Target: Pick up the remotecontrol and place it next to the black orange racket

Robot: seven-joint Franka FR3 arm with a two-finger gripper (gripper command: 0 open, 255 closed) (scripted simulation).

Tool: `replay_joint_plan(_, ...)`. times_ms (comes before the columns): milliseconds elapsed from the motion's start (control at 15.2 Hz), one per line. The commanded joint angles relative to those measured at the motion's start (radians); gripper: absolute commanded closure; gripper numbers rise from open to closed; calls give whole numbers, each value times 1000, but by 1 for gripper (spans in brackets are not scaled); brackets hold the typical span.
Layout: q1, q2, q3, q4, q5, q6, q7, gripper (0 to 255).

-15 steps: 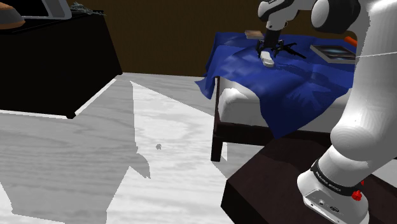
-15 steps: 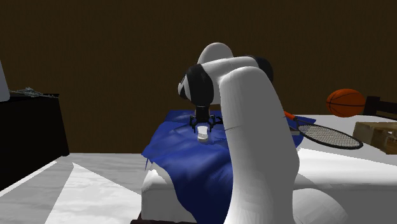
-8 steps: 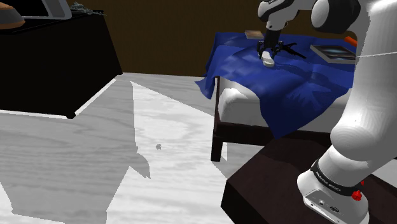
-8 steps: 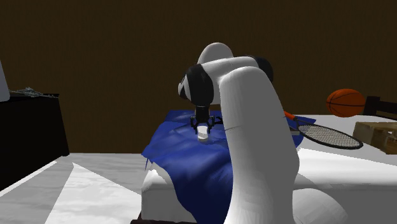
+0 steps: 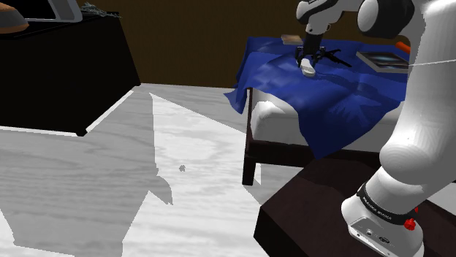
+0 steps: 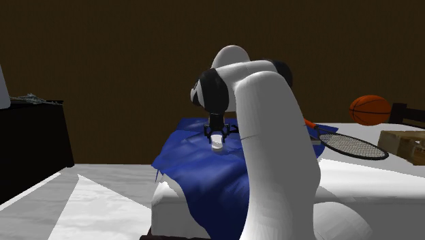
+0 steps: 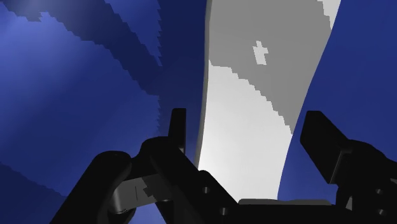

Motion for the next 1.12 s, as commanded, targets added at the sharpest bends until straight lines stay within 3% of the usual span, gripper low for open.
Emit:
replay_joint_plan(0, -1, -3, -1, 17, -2, -19, 1, 255)
replay_joint_plan(1056, -20, -7, -7, 229, -7, -233, 8, 255)
